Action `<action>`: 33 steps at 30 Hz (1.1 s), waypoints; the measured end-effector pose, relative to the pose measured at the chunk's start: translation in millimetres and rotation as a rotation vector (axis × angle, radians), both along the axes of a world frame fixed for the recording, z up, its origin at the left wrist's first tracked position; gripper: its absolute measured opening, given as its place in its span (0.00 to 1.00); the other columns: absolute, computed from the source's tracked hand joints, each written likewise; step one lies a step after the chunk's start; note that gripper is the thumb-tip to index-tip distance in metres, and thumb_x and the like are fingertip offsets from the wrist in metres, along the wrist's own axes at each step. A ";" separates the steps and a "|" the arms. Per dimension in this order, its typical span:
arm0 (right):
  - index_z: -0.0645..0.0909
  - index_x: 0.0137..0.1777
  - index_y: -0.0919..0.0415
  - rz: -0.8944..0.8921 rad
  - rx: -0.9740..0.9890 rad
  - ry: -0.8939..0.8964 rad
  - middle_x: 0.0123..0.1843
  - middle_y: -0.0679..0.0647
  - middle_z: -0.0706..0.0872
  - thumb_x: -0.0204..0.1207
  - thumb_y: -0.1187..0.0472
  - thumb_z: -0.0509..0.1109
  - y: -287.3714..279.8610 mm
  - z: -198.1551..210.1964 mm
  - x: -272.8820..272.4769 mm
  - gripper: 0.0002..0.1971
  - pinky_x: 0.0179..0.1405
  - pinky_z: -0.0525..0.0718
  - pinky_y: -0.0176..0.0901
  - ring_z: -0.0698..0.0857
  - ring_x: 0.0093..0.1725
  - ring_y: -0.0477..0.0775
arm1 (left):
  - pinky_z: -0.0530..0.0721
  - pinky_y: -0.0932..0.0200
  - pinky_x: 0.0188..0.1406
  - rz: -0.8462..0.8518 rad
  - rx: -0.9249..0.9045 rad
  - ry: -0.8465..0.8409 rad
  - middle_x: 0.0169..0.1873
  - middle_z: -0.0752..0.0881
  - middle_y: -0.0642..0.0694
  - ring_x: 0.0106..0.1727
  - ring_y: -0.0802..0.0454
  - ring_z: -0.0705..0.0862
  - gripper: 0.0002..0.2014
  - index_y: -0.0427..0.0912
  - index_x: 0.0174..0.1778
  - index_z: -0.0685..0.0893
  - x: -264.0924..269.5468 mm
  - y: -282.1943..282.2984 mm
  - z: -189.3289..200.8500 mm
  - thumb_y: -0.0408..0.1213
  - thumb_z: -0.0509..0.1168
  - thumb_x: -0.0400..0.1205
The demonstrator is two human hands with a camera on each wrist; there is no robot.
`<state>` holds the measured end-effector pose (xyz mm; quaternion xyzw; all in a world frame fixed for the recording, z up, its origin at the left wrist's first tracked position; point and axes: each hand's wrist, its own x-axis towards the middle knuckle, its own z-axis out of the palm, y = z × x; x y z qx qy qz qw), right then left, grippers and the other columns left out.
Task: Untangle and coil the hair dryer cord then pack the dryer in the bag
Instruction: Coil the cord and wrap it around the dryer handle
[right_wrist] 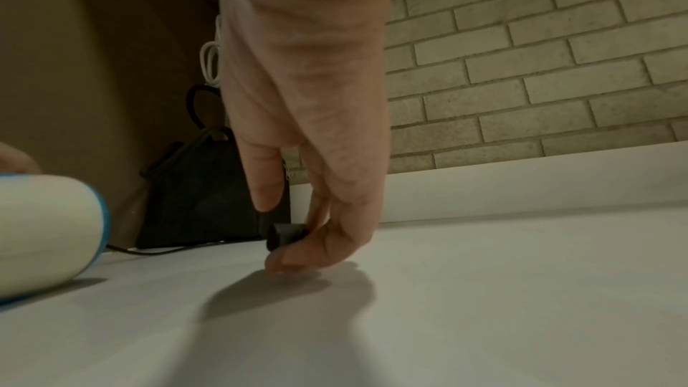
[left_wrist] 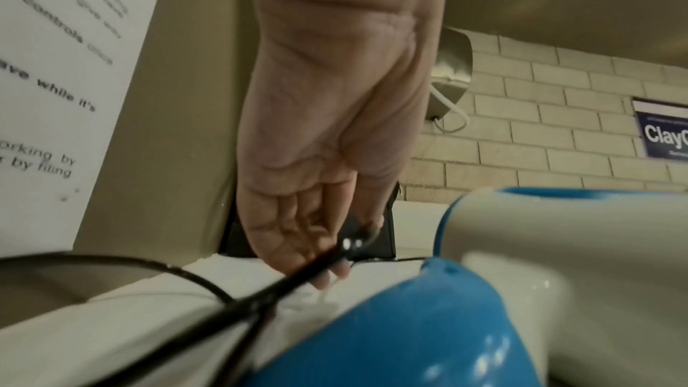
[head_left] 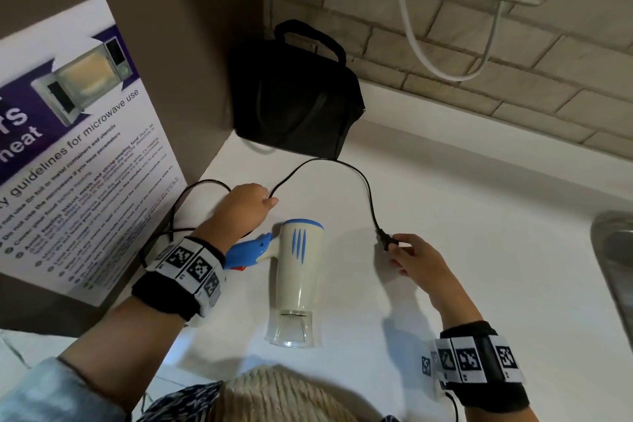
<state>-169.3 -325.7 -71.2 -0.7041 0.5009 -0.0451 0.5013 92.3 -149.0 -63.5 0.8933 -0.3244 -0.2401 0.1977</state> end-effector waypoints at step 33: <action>0.68 0.75 0.43 1.171 -0.707 0.158 0.62 0.56 0.72 0.78 0.53 0.63 168.4 64.1 130.1 0.24 0.65 0.71 0.51 0.72 0.63 0.61 | 0.81 0.48 0.44 0.313 0.417 -0.312 0.56 0.75 0.34 0.53 0.35 0.81 0.11 0.37 0.57 0.71 -44.6 133.1 -12.2 0.38 0.57 0.83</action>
